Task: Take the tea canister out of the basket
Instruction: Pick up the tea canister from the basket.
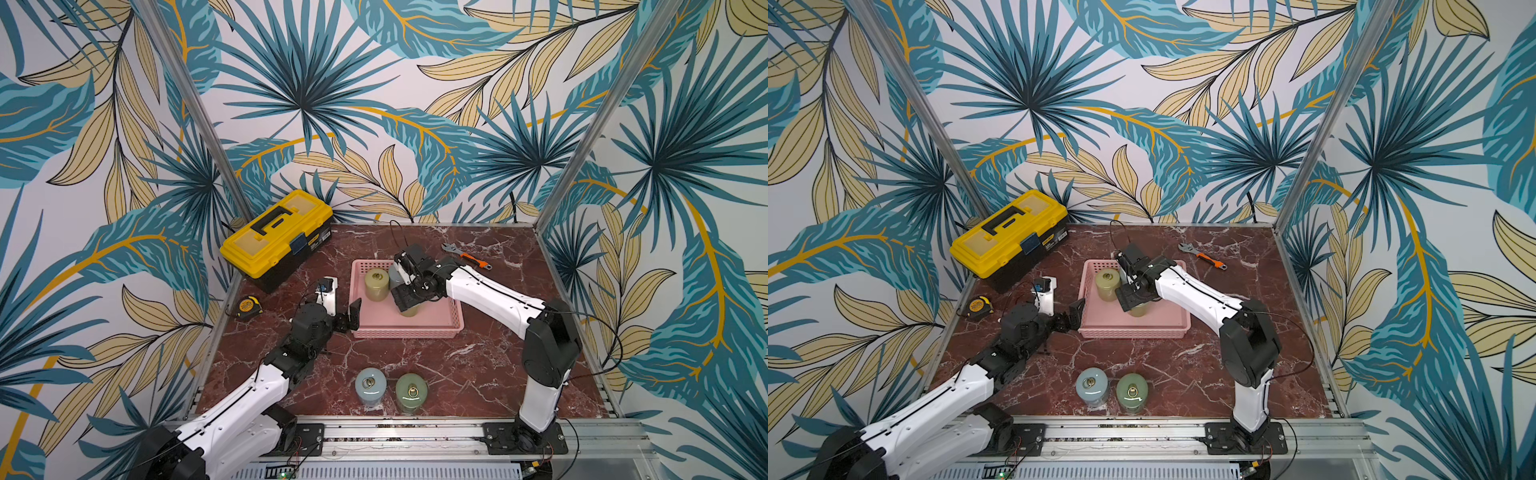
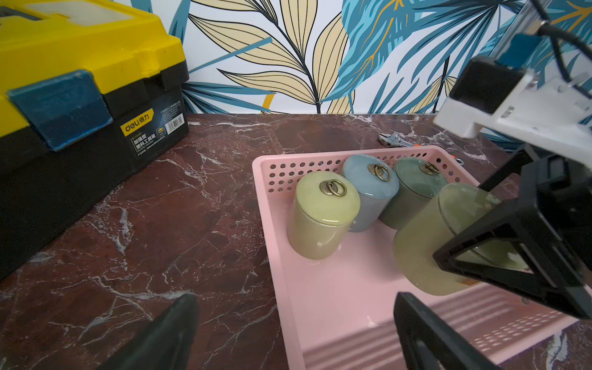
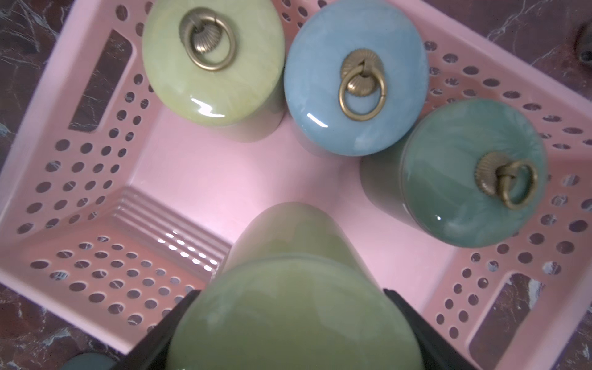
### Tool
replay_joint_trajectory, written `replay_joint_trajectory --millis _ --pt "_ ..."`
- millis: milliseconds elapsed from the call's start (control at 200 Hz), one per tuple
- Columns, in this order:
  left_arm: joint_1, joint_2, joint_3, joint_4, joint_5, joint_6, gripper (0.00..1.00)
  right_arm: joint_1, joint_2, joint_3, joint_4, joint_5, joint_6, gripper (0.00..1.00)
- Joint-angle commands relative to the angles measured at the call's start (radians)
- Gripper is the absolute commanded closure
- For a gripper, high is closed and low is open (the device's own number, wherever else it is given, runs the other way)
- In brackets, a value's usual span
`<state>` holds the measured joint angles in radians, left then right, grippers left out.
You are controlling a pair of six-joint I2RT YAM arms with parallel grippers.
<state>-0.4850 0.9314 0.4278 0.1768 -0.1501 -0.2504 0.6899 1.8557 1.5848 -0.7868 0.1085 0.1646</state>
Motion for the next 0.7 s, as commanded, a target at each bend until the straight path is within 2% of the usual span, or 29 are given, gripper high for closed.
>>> replay_joint_trajectory --millis 0,396,696 --pt "0.005 0.003 -0.031 0.027 -0.004 0.014 0.0 0.005 -0.059 0.039 -0.02 0.015 -0.011 0.41" --pt "0.005 -0.006 -0.037 0.033 0.023 0.011 0.0 0.007 -0.11 0.047 -0.063 0.016 -0.007 0.42" --pt "0.004 -0.007 -0.036 0.033 0.03 0.011 0.0 0.024 -0.198 -0.006 -0.099 0.037 0.006 0.42"
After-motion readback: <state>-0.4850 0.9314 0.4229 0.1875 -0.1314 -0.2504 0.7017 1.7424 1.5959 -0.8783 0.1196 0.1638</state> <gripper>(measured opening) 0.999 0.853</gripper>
